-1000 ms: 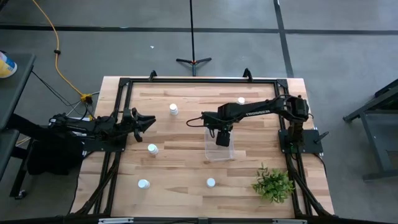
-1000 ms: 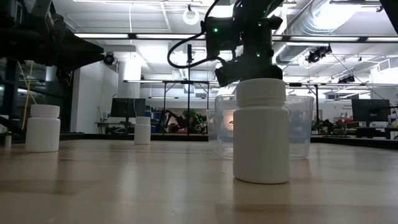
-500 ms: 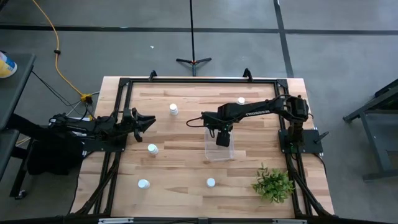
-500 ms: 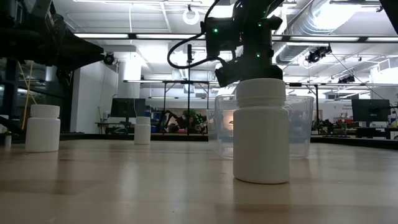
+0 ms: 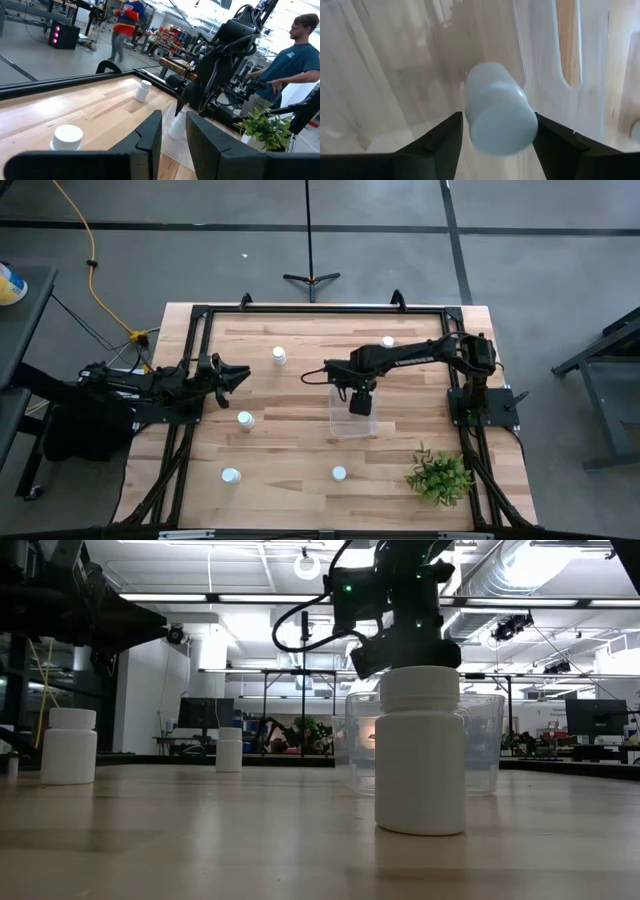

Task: Pick and place pill bottles into a basket
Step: Put the pill bottle into the bin

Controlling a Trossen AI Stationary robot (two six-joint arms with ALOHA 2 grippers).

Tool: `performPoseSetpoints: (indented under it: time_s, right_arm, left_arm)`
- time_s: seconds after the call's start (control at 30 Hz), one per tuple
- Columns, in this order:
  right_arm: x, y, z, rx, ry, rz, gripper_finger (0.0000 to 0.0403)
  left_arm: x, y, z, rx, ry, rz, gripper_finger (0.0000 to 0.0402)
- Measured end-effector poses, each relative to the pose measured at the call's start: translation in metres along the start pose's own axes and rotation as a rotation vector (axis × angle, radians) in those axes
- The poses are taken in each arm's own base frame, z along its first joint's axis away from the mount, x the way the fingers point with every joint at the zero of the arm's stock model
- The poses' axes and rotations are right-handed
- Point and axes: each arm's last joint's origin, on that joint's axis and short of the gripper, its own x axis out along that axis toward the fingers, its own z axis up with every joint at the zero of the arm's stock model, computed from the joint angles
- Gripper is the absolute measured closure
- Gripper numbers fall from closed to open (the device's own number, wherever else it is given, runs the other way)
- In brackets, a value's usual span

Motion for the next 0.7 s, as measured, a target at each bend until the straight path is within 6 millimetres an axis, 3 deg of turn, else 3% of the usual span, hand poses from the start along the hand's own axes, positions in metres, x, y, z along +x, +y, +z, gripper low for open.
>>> performPoseSetpoints:
  time_s: [0.33,0.53,0.7]
  right_arm:
    - [-0.026,0.0,0.008,0.035,-0.028,0.008,0.0183]
    - [-0.061,-0.004,0.018,0.076,-0.116,-0.06,0.0183]
    - [-0.094,-0.018,0.026,0.197,-0.203,-0.062,0.0183]
  left_arm:
    - [0.0,0.0,0.0,0.0,0.0,0.001,0.0277]
    - [0.0,0.0,0.0,0.0,-0.001,0.001,0.0277]
    - [0.0,0.0,0.0,0.0,-0.001,0.002,0.0277]
